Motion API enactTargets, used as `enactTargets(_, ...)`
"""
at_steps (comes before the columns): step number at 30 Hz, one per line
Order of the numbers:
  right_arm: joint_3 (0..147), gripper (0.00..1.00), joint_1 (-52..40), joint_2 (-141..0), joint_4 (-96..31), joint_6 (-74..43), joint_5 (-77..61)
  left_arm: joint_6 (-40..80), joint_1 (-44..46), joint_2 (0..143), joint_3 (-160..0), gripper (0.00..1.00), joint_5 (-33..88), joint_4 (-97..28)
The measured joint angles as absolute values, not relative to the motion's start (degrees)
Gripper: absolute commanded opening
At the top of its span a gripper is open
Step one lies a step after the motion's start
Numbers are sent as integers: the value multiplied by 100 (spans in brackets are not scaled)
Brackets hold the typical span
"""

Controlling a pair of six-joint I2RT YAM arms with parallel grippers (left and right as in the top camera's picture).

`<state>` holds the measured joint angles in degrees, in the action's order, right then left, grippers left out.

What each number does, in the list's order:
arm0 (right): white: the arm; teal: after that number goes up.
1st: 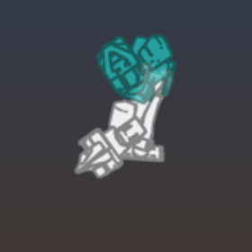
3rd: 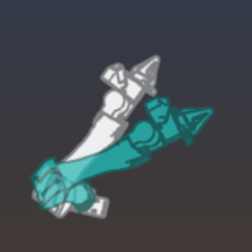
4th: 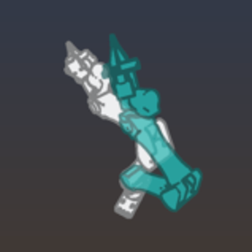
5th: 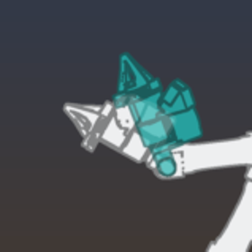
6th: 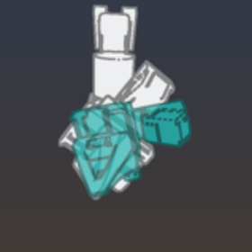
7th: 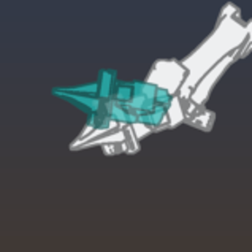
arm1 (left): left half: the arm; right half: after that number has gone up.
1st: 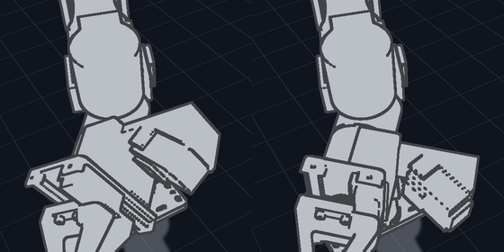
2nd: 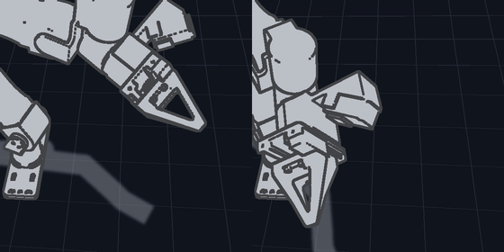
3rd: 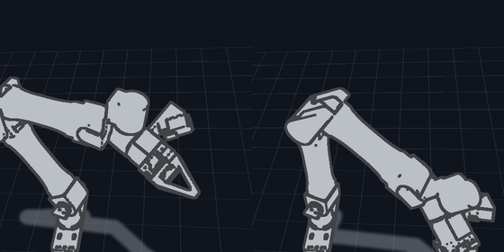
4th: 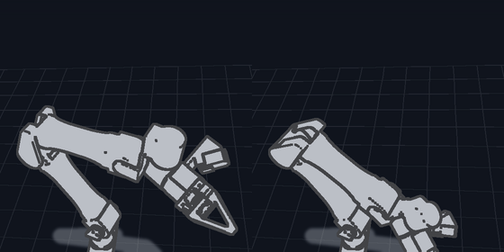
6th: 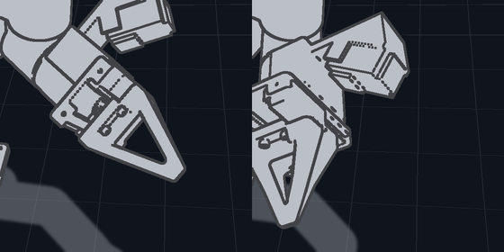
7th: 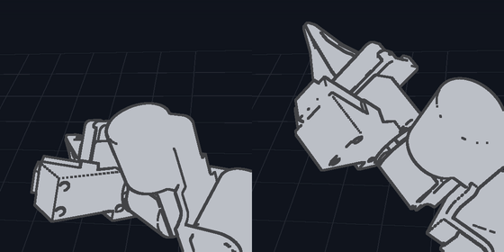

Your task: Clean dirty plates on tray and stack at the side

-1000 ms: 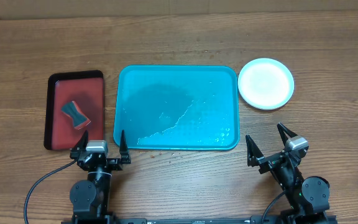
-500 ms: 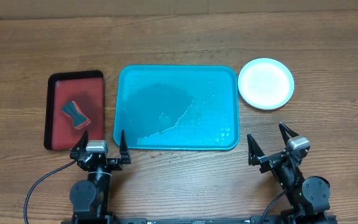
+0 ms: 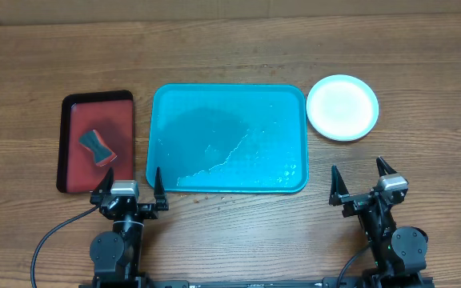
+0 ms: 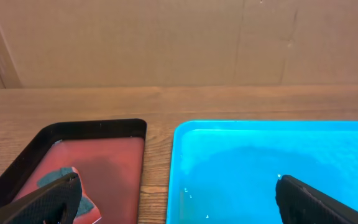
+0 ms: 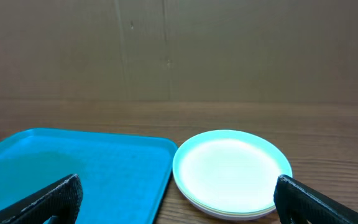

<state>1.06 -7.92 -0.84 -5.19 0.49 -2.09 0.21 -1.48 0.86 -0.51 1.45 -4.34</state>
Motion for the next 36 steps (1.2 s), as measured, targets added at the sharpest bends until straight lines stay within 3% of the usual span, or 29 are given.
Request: enactTargets(36, 106, 100, -792, -84, -517, 130, -209, 21, -148, 86, -51, 100, 148, -434)
